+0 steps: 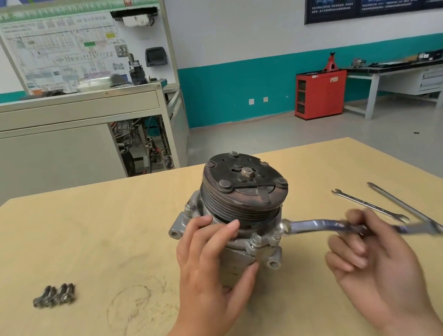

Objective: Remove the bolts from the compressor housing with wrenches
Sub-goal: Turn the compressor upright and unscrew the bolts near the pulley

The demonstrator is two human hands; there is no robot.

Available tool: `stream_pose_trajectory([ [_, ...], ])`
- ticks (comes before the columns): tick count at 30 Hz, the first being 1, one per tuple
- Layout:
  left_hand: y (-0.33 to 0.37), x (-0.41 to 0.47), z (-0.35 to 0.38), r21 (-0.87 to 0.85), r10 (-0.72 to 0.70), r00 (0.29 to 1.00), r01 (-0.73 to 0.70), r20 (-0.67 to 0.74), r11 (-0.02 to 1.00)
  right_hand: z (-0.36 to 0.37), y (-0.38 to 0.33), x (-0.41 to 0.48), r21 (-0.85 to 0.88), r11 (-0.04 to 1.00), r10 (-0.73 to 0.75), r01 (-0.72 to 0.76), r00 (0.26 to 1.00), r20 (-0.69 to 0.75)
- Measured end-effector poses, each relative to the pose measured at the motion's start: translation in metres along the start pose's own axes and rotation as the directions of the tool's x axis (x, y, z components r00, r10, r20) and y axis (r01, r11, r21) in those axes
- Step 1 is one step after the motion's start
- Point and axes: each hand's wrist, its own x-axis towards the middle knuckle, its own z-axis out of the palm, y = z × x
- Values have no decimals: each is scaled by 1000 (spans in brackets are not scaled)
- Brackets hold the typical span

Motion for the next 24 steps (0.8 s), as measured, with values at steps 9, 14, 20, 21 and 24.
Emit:
stream_pose_trajectory([
  [9, 2, 1, -1, 14, -14, 1000, 14, 15, 1000, 22, 17, -59, -685, 713, -214, 152, 977, -6],
  [14, 2, 2, -1, 84, 1, 999, -4, 38, 996, 39, 29, -69, -791, 555, -341, 259, 938, 68],
  [20, 4, 2, -1, 96, -4, 999, 0, 45, 995, 47, 22, -63, -795, 555, -370, 245, 929, 27],
  [21, 4, 2, -1, 100, -7, 999, 2, 46, 995, 47, 20, -61, -783, 571, -366, 247, 930, 26],
  [24, 5, 3, -1, 111, -11, 999, 6, 44, 994, 41, 18, -53, -764, 606, -347, 220, 938, -4],
])
